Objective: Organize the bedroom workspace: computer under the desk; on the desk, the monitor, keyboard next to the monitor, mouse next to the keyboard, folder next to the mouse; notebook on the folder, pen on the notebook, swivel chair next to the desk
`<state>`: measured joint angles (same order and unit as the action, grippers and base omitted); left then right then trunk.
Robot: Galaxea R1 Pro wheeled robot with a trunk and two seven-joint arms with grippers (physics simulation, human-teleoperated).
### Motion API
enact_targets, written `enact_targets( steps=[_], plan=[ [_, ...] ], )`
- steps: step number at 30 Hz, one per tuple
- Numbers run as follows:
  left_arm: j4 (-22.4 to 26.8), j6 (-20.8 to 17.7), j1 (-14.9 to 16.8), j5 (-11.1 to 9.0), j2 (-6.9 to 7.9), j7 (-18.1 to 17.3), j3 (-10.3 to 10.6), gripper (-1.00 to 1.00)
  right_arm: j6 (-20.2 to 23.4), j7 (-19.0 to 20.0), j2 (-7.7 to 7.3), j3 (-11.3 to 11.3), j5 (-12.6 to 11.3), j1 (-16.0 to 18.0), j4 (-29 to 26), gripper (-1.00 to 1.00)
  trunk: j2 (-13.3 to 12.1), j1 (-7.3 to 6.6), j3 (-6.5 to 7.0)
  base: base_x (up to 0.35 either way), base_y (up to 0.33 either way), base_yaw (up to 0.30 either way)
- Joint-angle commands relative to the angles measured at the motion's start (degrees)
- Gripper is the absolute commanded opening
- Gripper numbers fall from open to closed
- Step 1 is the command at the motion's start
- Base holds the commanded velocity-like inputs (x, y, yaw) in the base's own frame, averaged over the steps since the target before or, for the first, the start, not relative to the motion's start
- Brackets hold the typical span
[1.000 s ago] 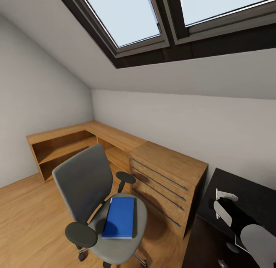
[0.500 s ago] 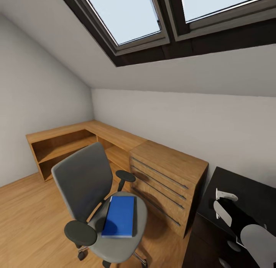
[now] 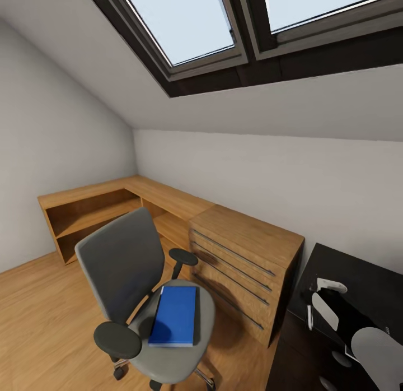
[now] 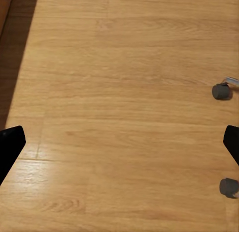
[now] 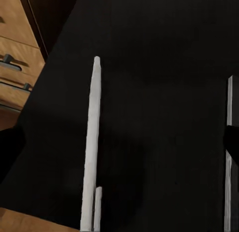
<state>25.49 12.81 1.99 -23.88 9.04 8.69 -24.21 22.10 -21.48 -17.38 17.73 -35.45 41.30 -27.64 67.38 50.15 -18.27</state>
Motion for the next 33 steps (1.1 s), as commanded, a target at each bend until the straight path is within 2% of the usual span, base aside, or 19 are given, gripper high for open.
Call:
enact_targets(
  steps=[1,14,15,20,22,26,33],
  plan=[
    [0.00,0.20,0.03,-0.56,0.01,0.04,0.12,1.00,0.22,-0.47,-0.09,0.48,-0.50,0.04,-0.16,1.00,0.05,0.00,-0.07,0.000,0.000,0.000],
    [0.00,0.20,0.03,-0.55,0.01,-0.07,0.13,1.00,0.15,-0.38,-0.11,0.33,-0.58,0.03,-1.44,1.00,0.05,0.00,-0.07,0.000,0.000,0.000],
    [-0.03,0.20,0.03,-0.55,-0.03,-0.07,0.13,1.00,0.19,-0.44,-0.11,0.36,-0.60,0.02,-4.52,1.00,0.05,0.00,-0.07,0.000,0.000,0.000],
    [-0.08,0.20,0.03,-0.48,-0.17,-0.07,0.28,1.00,0.71,-0.73,0.01,0.55,-0.95,0.01,-10.03,1.00,0.05,0.00,-0.07,0.000,0.000,0.000],
    [-0.08,0.23,0.03,-0.41,-0.26,-0.10,0.40,1.00,1.12,-0.80,0.35,0.64,-1.07,-0.03,-11.58,1.00,0.05,0.00,-0.07,0.000,0.000,0.018],
    [-0.14,0.26,0.03,-0.27,-0.37,-0.15,0.58,1.00,1.74,-0.97,2.01,0.71,-0.79,-0.17,-14.39,1.00,0.05,0.00,-0.07,0.000,0.000,0.158],
    [-0.23,0.27,0.03,-0.13,-0.42,-0.16,0.65,1.00,1.94,-3.01,3.03,1.34,-0.81,-0.53,-17.48,1.00,0.05,0.00,-0.07,0.000,0.000,0.256]
  ],
)
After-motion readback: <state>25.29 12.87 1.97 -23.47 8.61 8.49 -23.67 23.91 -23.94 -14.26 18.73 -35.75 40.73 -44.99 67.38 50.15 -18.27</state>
